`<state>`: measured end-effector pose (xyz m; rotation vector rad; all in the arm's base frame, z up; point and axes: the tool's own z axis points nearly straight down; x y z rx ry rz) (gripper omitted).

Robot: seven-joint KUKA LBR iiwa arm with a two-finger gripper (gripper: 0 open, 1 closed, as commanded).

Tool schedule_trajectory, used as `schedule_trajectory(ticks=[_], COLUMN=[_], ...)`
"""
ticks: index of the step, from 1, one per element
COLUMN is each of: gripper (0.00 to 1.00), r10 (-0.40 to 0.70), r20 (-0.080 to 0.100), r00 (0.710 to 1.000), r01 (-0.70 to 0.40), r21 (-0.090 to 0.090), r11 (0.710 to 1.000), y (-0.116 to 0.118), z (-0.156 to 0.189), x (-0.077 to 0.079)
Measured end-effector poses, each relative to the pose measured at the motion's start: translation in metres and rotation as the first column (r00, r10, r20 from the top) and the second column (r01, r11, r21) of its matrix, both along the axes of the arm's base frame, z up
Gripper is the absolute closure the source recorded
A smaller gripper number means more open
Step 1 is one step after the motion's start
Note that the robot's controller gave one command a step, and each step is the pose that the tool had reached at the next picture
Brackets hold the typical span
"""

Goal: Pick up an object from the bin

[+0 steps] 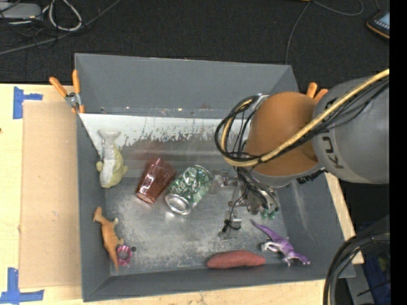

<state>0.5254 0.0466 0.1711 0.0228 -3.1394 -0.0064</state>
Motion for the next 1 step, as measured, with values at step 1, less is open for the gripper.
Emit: schedule_trajectory(ticks=[1], gripper=[0.0], r10=[-0.087], r20=[-0.004], r00=[0.996], r01=[0.087], r21=[-0.001], r11=[0.996], y=[-0.001], z=[0.0232], x=[0.0039])
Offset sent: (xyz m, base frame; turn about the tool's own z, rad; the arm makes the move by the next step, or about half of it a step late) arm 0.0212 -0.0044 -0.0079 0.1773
